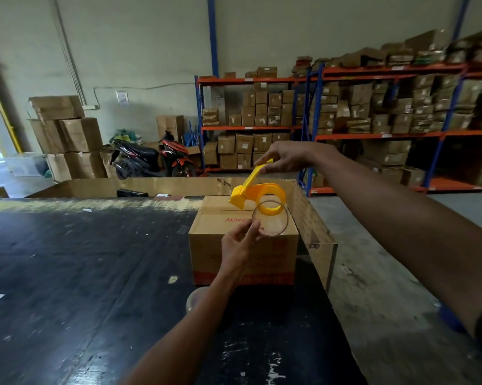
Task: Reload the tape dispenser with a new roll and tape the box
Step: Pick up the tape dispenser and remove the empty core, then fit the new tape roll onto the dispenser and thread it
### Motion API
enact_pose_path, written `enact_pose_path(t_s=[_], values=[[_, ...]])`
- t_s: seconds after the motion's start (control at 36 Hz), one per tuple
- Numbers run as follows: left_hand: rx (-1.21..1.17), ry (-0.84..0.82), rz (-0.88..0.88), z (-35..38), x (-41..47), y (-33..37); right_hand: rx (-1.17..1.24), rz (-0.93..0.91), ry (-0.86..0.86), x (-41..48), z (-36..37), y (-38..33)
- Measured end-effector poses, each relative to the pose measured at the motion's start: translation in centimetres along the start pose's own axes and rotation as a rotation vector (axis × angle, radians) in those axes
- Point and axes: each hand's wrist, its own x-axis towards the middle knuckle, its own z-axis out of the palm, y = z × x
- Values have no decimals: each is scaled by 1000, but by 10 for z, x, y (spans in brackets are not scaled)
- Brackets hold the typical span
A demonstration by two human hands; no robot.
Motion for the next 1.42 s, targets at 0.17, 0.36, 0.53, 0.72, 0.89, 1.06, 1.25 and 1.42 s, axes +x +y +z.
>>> enact_pose_path(t_s=[0.17,0.36,0.53,0.72,0.89,1.06,1.25,1.42], values=[[27,-59,-131,-5,-15,-33,-1,-13,12,-9,-8,9],[296,17,-474,-10,-10,-104,24,-36,22,-11,-14,17],[513,105,-704,-6,-1,-157,20,-113,23,-14,-17,20],[931,121,-645,-4,-9,-176,-15,-165,12,-15,-17,21],[989,121,-645,-15,-12,-187,4,-191,-2,-14,-15,20],[992,74,-516,-21,-23,-170,1,-201,1,-10,-15,16],[1077,206,-26,-64,-35,-143,9,-167,17,3,-4,11],[1240,328,20,-125,-39,-133,93,-126,-18,17,10,7]])
